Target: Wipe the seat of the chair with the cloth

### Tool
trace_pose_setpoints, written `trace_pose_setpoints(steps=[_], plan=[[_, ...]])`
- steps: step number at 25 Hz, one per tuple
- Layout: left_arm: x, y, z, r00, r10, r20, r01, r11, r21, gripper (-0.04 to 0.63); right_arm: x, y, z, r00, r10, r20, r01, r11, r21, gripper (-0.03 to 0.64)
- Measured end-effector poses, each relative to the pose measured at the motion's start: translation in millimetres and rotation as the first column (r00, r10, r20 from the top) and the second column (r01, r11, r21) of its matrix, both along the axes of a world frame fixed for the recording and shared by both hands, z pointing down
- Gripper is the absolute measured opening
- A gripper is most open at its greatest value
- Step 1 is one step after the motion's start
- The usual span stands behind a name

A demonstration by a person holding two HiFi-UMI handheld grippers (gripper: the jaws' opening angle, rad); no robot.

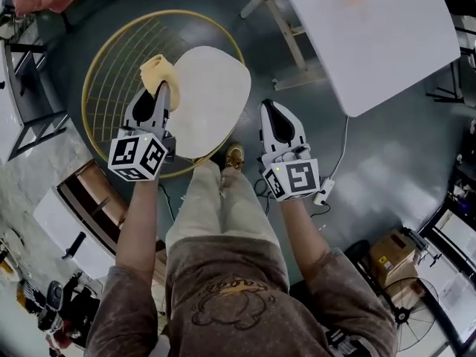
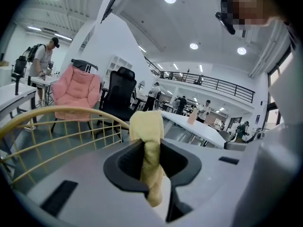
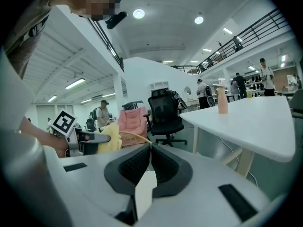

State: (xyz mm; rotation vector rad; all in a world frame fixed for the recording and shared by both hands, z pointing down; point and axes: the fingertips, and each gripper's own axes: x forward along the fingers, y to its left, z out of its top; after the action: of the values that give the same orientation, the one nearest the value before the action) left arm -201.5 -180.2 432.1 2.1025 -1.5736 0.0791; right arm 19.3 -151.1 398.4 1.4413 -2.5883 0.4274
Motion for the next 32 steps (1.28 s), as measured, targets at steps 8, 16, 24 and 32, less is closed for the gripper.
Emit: trace_pose_setpoints(steps=[8,16,24,32], plan=[[-2.1,-32.8,79.1,0.997,0.031,0.067,-0.027,0.998,-0.064,0.083,2.0,-10.1,47.4,1.0,0.022,-0.002,-0.022,0.999,-0.03,0.034],[-1.1,-68.5,155.9,0.982,0.082,0.168,-0.054,0.985,-0.165,0.083,14.8,-15.3,71.1,0.999,0.054,0.0,-0.054,0.998,-0.045,0.034],[0.9,-94.0,225.9,0.955,0.166,0.247,-0.087,0.95,-0.301,0.083,25.1,-6.3,83.8,0.998,0.065,-0.011,-0.066,0.995,-0.074,0.034],[16.1,-103.1,255.4,0.95,0.207,0.235,-0.105,0.917,-0.384,0.083,33.6,0.5,91.5,0.997,0.077,-0.016,-0.078,0.993,-0.093,0.034]])
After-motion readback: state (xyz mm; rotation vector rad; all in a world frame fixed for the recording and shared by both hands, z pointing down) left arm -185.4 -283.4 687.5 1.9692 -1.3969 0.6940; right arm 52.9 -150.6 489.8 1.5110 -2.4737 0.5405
